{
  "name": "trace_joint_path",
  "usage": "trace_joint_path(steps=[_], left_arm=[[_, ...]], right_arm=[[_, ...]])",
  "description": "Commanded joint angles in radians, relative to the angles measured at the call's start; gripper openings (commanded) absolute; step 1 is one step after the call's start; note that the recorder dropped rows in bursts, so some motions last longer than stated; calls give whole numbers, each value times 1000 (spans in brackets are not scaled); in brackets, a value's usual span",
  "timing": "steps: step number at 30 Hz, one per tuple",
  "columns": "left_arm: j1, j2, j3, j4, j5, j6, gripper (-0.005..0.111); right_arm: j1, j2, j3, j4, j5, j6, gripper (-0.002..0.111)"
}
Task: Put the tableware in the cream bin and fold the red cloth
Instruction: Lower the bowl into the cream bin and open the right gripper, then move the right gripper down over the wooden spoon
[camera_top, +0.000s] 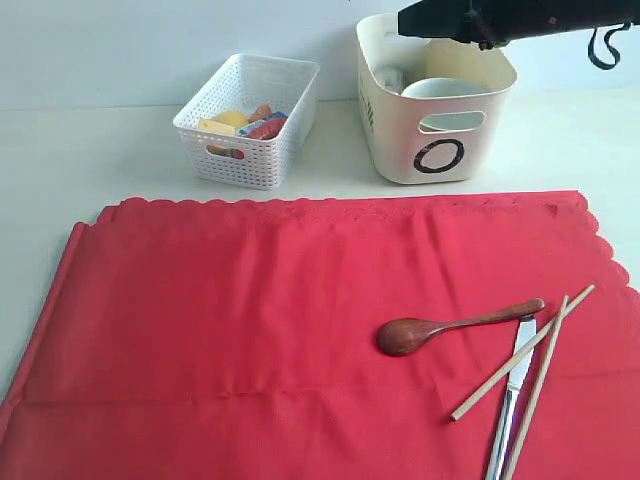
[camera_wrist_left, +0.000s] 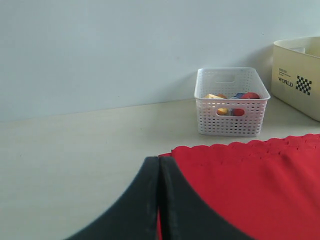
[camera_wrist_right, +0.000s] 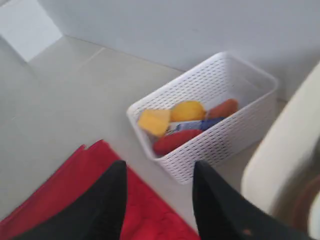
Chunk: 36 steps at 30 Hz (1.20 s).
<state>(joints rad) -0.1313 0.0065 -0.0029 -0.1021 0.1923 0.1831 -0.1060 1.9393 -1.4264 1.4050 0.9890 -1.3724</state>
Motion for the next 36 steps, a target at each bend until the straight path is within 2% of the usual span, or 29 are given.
trace_joint_path(steps=[1,8,16,19,20,22,24,26,30,36], left_arm=[[4,-6,3,-1,-1,-3,1],[4,-6,3,-1,-1,-3,1],[4,-6,3,-1,-1,-3,1],[4,-6,3,-1,-1,-3,1],[4,-6,3,-1,-1,-3,1],[4,-6,3,-1,-1,-3,1],[4,-6,3,-1,-1,-3,1],[4,-6,3,-1,-1,-3,1],[4,-6,3,-1,-1,-3,1],[4,-6,3,-1,-1,-3,1]], right_arm=[[0,-14,89,76,232,-41,42],[0,-221,356,113,232,-119,42],[0,-620,750,104,-157,-193,42],[0,-728,867,-45,-194,-288,42],[0,-734,883,-75,-176,-317,42],[0,-714,926,-77,-128,-537,42],[0,-654,931,-77,-115,-673,42],[0,-570,931,-70,-116,-741,42],[0,-385,846,-84,-96,-736,42],[0,-250,768,-171,-140,-736,42]])
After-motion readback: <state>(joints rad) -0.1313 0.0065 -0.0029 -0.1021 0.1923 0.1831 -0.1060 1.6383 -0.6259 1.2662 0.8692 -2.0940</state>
